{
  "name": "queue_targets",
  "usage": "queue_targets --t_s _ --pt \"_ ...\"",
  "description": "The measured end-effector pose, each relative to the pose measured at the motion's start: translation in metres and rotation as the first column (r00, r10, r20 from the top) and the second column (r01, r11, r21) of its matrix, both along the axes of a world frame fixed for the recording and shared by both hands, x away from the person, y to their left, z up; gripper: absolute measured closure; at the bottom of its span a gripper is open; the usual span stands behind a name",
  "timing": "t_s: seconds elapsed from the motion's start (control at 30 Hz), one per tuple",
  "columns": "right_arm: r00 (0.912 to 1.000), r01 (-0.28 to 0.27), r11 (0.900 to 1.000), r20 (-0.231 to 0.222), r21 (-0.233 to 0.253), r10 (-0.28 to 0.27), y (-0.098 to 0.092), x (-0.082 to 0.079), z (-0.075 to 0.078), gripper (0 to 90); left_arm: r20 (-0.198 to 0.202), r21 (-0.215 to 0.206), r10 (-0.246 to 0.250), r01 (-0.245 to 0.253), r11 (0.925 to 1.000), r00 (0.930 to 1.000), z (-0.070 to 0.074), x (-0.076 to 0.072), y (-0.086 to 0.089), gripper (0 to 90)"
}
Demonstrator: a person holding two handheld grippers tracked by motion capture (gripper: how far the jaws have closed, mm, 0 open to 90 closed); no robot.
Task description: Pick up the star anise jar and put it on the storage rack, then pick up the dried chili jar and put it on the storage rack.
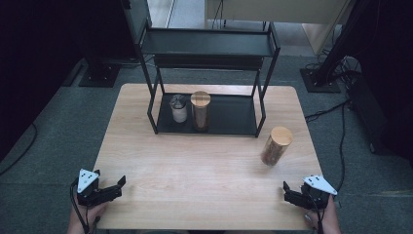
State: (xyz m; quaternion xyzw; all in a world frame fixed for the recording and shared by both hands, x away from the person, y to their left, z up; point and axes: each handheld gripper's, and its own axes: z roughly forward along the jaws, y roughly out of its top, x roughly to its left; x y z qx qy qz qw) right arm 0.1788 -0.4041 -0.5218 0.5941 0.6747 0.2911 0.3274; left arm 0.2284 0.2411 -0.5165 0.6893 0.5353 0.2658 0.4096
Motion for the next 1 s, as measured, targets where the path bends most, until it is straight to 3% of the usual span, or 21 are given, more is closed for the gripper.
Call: queue_targets --t_s 0.27,0.5,1.0 --pt "0.9975 0.07 0.996 0.001 -0.053 -0.07 -0.028 -0.007 -0.001 0.4 0.001 0.002 -0.002 0.002 1.0 1.0 0.0 0.0 0.0 0.0" --pt "0.9915 0.13 0.991 0.01 -0.019 -0.13 -0.047 -0.011 -0.001 0.5 0.001 0.006 0.0 0.0 1.0 1.0 0.0 0.0 -0.001 0.0" --pt "0.9968 0.08 0.997 -0.002 -0.02 -0.08 -0.031 0.001 -0.001 0.5 0.003 0.01 -0.003 0.003 0.9999 1.0 0.0 0.0 -0.001 0.0"
